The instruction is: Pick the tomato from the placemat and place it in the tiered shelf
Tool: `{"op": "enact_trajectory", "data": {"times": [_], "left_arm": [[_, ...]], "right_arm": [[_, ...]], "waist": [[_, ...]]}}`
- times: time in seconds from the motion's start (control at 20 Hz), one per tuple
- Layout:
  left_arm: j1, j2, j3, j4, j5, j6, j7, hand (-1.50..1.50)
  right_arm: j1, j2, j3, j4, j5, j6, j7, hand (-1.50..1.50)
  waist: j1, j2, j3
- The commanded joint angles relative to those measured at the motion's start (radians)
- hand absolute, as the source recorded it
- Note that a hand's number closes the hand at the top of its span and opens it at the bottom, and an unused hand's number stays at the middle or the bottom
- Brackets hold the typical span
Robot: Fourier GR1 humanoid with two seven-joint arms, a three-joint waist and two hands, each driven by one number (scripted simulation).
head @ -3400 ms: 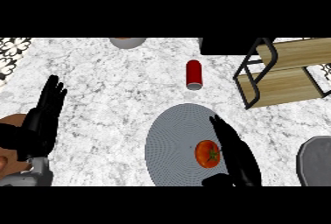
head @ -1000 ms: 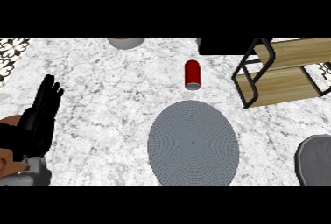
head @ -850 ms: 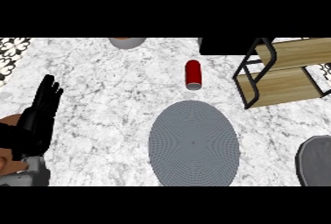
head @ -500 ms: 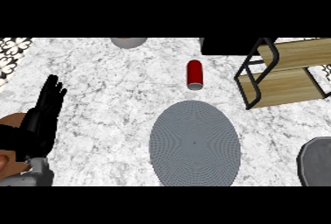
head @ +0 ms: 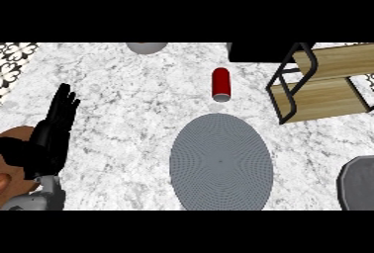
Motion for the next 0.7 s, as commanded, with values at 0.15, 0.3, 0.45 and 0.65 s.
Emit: {"op": "enact_trajectory", "data": {"times": [0.15, 0.3, 0.45, 0.65], "left_arm": [[-0.026, 0.014, 0.017, -0.039, -0.008, 0.007, 0.065, 0.00], [0.025, -0.009, -0.002, -0.051, -0.015, -0.002, 0.024, 0.00], [0.031, 0.006, 0.008, -0.084, 0.010, -0.027, 0.057, 0.00], [0.004, -0.007, 0.009, -0.037, -0.009, -0.009, 0.024, 0.00]], "right_arm": [[-0.177, -0.004, 0.011, 0.314, 0.040, -0.094, -0.169, 1.50], [-0.174, 0.062, 0.066, 0.381, 0.103, -0.186, -0.228, 1.50], [-0.250, 0.023, 0.072, 0.540, 0.130, -0.192, -0.309, 1.50], [-0.272, 0.097, -0.008, 0.625, 0.072, -0.301, -0.320, 1.50]], "waist": [[0.001, 0.000, 0.000], [-0.001, -0.001, 0.000], [0.007, 0.001, 0.000], [0.006, 0.004, 0.001]]}}
